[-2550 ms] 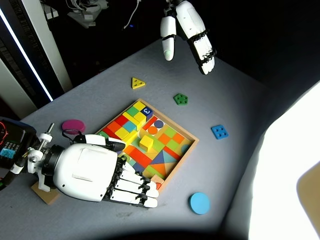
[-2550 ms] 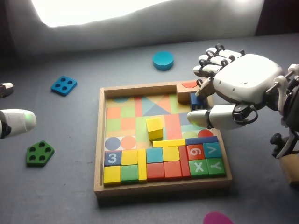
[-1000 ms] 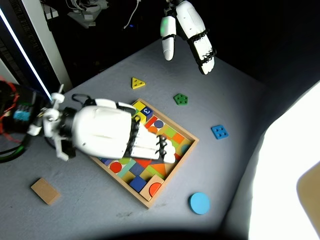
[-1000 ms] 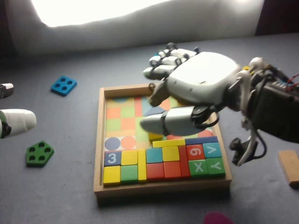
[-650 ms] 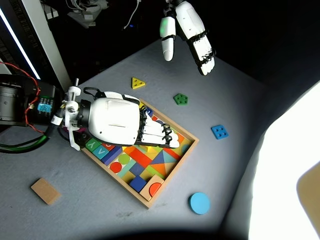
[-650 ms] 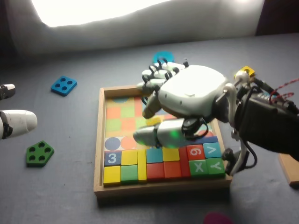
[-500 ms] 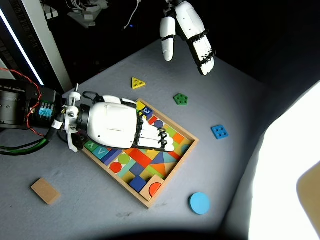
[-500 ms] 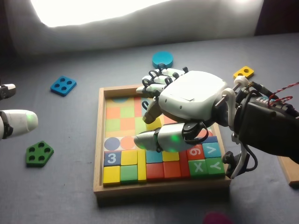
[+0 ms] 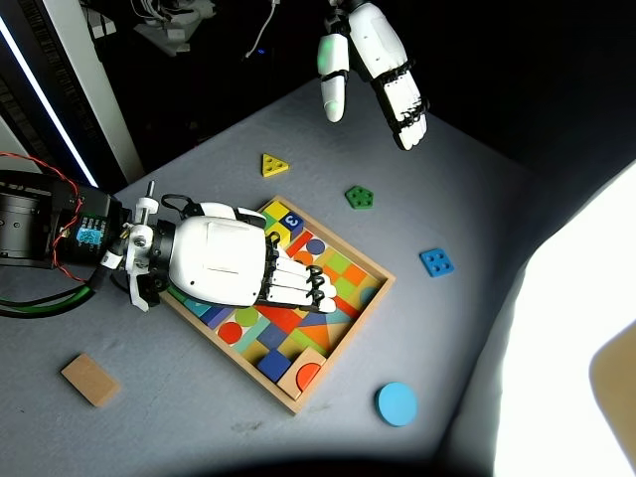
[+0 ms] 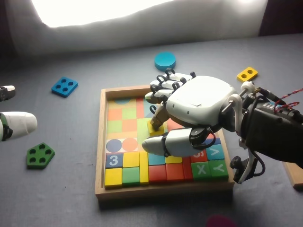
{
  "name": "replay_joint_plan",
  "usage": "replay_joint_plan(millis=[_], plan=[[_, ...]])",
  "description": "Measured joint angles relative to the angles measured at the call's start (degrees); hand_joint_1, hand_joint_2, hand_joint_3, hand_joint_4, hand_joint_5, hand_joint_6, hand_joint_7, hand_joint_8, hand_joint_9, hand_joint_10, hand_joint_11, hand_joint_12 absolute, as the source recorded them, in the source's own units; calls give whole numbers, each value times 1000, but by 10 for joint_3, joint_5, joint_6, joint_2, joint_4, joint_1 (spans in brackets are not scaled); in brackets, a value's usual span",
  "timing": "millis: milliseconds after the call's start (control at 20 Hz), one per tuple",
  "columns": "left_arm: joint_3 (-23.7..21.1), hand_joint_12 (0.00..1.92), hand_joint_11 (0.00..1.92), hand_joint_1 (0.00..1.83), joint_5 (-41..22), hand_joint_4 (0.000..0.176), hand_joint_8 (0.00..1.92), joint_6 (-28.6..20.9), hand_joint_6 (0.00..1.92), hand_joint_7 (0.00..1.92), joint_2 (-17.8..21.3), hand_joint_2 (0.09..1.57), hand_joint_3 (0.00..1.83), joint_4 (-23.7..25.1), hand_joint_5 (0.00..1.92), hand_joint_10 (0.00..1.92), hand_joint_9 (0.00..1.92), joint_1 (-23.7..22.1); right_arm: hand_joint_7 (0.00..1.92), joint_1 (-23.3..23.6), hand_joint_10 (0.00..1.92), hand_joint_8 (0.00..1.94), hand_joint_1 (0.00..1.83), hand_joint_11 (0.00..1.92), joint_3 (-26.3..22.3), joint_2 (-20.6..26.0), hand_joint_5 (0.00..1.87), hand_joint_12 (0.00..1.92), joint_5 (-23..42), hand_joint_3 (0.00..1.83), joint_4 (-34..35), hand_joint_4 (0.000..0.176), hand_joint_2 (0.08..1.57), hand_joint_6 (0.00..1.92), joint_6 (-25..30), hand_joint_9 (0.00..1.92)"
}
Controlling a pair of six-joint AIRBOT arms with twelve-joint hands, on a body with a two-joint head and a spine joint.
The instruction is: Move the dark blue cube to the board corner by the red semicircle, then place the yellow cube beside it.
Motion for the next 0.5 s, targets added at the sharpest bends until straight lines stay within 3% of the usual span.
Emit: replay_joint_plan(millis=[50,100,150,250,500], plan=[[0,226,0,0,0,13,3,0,0,41,0,1210,0,0,61,3,35,0,271,0,3,2,0,0,2,-1,817,150,1,0,0,0,1186,1,0,102],[0,252,0,0,0,22,5,0,2,58,0,1206,0,0,67,5,47,0,277,0,0,1,0,0,7,-1,819,115,1,0,-1,0,1184,2,0,94],[0,231,0,0,0,20,3,0,0,60,0,1206,0,0,63,2,43,0,279,0,1,0,0,0,11,-1,823,207,1,0,-2,0,1188,1,0,101],[0,234,0,0,0,12,0,0,3,64,0,1213,2,0,68,4,56,0,273,0,8,5,0,0,23,2,831,189,3,0,7,0,1186,8,0,108],[0,265,0,0,0,14,1,0,1,65,0,1210,0,0,71,2,56,0,268,0,6,5,0,0,35,15,832,167,2,0,35,0,1190,5,-3,96]])
